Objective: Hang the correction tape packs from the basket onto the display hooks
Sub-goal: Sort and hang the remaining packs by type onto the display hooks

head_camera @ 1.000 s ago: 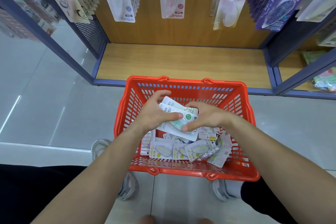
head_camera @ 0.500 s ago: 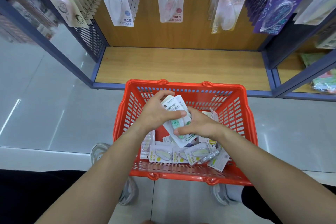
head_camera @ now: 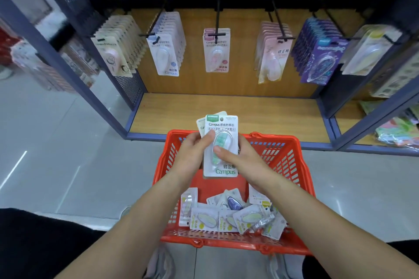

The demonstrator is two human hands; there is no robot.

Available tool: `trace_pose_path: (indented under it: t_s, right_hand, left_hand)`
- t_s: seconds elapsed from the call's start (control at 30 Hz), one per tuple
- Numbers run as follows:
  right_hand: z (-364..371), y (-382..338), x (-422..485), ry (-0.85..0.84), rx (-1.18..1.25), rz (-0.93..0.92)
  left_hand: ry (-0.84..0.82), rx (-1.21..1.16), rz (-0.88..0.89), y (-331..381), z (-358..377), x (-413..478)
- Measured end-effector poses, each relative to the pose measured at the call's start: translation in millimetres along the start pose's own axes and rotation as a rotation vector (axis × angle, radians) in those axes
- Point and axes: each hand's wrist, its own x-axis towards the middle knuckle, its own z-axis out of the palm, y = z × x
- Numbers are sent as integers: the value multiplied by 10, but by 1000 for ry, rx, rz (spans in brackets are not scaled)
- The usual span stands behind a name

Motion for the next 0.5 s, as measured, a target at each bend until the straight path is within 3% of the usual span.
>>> trace_pose_path:
  t_s: [0.17, 0.33, 0.5]
  right_hand:
    - [289, -381, -82, 213, -114, -175]
    - [370, -718, -189, 238, -187, -208]
    - [272, -954, -308, 204, -171, -199]
  left_hand:
    - [52, 14, 92, 326, -73, -145]
    - [-4, 113, 279, 644, -65, -323]
    - [0, 153, 318, 769, 31, -433]
